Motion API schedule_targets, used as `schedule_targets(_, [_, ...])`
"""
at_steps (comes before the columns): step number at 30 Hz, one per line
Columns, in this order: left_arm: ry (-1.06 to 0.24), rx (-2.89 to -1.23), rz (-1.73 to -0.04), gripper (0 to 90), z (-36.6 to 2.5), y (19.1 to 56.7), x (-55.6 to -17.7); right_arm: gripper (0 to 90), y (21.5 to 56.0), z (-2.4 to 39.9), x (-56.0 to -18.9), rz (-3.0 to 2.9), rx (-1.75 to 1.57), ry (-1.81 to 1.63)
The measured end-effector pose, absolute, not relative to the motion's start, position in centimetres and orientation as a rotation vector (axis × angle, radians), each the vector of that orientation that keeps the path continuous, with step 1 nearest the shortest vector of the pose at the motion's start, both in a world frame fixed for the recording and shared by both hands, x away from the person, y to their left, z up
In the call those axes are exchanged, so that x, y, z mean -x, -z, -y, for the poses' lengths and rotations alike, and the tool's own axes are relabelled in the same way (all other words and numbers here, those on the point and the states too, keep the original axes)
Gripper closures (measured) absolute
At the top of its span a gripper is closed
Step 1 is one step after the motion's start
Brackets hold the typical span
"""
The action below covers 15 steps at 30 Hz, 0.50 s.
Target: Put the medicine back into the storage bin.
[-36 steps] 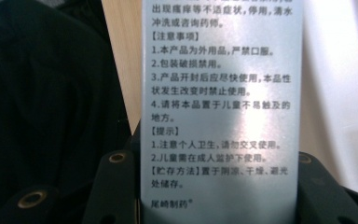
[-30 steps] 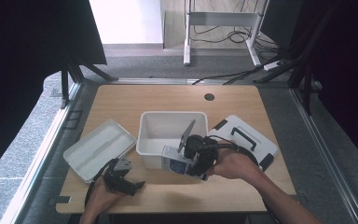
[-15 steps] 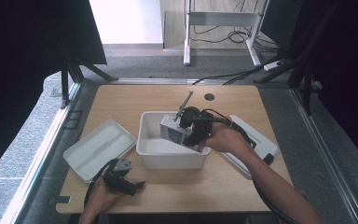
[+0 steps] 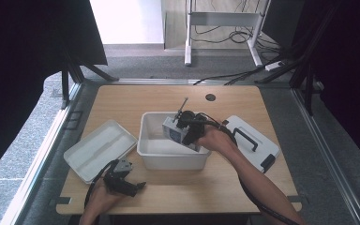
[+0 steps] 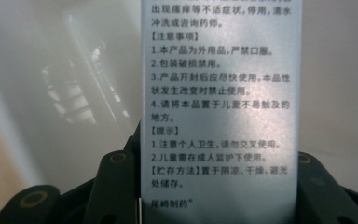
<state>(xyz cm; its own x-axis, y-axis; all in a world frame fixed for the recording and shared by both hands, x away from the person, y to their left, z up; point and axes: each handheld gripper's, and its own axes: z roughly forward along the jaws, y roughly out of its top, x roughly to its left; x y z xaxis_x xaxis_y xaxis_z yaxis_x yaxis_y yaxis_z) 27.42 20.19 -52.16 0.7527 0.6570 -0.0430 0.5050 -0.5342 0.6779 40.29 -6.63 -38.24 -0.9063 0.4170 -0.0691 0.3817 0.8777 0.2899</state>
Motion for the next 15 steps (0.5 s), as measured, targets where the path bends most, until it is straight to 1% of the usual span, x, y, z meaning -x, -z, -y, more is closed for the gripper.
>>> schedule_targets(4, [-0.285,-2.254,-0.866,4.0,-20.2,52.2,-27.4,56.3,40.2,6.4,-40.8,-2.935,-0.636,-0.388])
schedule_targets(9, [-0.285,-2.257,-0.865,4.0,-20.2,52.2,-27.4,55.8,41.8,6.1,-40.9,-2.953,-0.622,-0.333])
schedule_targets(15, [-0.286,-2.26,-0.861,4.0,-20.2,52.1,-27.4,48.7,42.1,5.8,-40.9,-2.975,-0.637,-0.339])
